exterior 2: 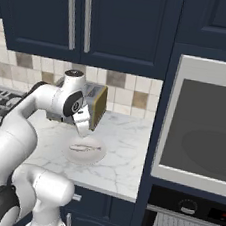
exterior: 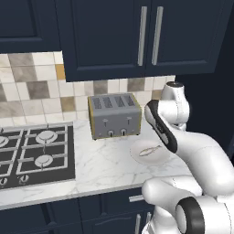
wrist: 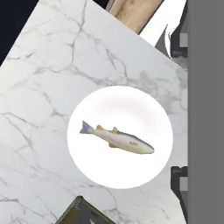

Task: Place the fish on the rack of the oven, and slide the rack back inside. Close the oven door.

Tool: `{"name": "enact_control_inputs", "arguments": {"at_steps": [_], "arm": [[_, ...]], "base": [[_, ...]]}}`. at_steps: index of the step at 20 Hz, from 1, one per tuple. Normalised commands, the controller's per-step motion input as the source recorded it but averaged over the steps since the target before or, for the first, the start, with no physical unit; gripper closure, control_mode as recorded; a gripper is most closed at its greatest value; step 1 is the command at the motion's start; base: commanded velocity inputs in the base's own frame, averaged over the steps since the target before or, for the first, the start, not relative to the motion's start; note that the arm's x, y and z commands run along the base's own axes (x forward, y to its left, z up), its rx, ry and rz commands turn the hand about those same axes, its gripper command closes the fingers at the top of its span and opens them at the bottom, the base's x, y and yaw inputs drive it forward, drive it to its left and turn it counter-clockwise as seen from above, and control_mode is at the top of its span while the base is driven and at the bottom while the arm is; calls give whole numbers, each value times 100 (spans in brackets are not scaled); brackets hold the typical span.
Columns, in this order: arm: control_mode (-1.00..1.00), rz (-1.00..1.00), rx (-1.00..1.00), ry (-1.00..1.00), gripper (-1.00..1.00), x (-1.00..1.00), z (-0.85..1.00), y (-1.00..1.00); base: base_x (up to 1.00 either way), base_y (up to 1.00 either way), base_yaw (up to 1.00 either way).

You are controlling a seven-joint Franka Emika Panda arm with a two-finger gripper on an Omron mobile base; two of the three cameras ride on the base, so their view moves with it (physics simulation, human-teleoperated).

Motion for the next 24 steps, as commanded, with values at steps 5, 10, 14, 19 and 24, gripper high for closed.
{"name": "enact_control_inputs", "arguments": {"at_steps": [5, 10, 14, 19, 24], "arm": [[-100, -4, 10, 0, -100, 18, -59, -3], [-100, -4, 6, 4, -100, 40, -52, 0], [-100, -7, 2, 8, -100, 50, -48, 0], [-100, -10, 0, 12, -100, 48, -43, 0], [-100, -10, 0, 15, -100, 46, -37, 4]], "base": [[0, 0, 0], [0, 0, 0], [0, 0, 0], [0, 0, 0], [0, 0, 0]]}}
